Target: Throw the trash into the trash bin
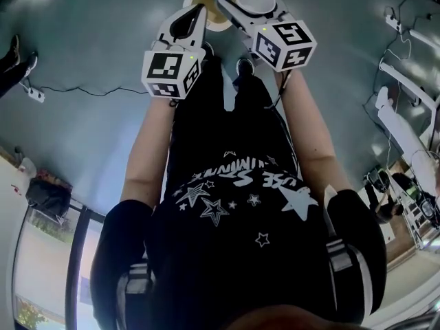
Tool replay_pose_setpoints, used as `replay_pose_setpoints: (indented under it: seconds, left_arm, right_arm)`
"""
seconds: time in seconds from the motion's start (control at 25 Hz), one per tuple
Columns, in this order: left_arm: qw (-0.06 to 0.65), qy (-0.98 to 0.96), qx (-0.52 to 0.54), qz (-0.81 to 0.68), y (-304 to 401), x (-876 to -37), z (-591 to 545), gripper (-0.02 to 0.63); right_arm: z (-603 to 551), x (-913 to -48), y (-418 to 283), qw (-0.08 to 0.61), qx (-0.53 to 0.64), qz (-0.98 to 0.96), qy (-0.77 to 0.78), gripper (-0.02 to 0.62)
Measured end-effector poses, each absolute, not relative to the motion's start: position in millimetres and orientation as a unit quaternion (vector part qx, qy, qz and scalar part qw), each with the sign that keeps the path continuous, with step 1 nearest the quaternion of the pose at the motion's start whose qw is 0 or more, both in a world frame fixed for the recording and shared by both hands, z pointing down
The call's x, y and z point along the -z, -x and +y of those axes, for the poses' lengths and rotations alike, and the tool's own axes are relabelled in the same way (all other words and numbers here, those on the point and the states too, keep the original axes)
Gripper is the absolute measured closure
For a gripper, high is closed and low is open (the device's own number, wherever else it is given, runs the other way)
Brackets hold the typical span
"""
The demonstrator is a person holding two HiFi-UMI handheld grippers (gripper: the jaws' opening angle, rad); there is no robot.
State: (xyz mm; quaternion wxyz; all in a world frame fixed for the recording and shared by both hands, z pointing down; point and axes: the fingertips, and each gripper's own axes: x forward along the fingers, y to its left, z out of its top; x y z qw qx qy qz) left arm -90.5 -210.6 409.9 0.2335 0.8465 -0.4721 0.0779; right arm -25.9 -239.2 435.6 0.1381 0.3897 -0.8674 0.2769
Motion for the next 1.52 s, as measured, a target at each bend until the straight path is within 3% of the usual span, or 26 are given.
replay_pose_setpoints:
  seconds: [0.68, 1.52]
  left_arm:
    - [0.285, -0.81, -0.104, -0.502, 144.7, -533.3, -219.0, 0.595]
    - [0.317, -0.792, -0.131, -0.505, 152.1, -645.6, -228.2, 0.595]
  right_arm:
    - [-236.5, -547.3, 65.6, 0.185, -0.295, -0.861, -0.37, 0.256]
    - [-244.3, -658.2, 93.3, 0.209, -0.322, -0.859, -0.339, 0.256]
